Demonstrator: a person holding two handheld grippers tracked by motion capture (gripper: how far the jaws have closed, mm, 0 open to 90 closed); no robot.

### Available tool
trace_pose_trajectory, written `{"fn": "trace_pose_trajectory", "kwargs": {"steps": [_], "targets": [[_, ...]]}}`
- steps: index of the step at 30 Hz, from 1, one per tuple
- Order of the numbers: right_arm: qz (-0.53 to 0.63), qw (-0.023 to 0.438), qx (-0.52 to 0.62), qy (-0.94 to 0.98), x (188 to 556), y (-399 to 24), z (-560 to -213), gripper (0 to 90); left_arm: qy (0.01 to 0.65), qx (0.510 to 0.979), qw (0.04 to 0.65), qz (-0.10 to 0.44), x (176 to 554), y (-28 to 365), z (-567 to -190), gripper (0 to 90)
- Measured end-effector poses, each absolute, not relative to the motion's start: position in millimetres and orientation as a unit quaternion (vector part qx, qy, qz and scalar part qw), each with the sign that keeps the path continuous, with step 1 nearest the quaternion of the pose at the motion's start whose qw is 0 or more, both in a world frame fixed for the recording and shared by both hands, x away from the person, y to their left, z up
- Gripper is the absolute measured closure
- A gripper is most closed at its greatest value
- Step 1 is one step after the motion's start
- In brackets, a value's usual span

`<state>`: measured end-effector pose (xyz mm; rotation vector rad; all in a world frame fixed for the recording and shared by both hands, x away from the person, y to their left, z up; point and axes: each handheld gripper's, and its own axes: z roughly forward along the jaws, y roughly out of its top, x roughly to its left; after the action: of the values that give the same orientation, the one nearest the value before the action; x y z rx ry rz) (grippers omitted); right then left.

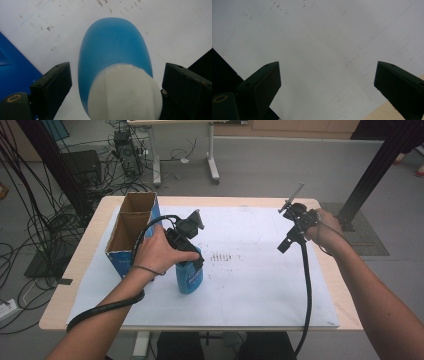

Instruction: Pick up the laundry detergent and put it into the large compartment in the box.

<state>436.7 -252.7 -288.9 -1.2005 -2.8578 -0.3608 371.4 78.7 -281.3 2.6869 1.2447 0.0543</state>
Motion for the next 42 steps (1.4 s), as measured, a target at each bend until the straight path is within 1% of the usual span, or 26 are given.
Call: {"fn": "trace_pose_trajectory", "kwargs": {"steps": [15,42], "targets": [[-0.114,0.008,-0.385,-0.916,436.5,-253.7,-287.7,6.6,0.421,0.902,0.090,0.016,369.9,80.4,-286.9,9.5],[-0.112,0.005,-0.385,-0.916,435.2,-255.1,-285.5,6.6,0.423,0.901,0.096,0.018,369.2,81.0,-283.8,9.4]]}}
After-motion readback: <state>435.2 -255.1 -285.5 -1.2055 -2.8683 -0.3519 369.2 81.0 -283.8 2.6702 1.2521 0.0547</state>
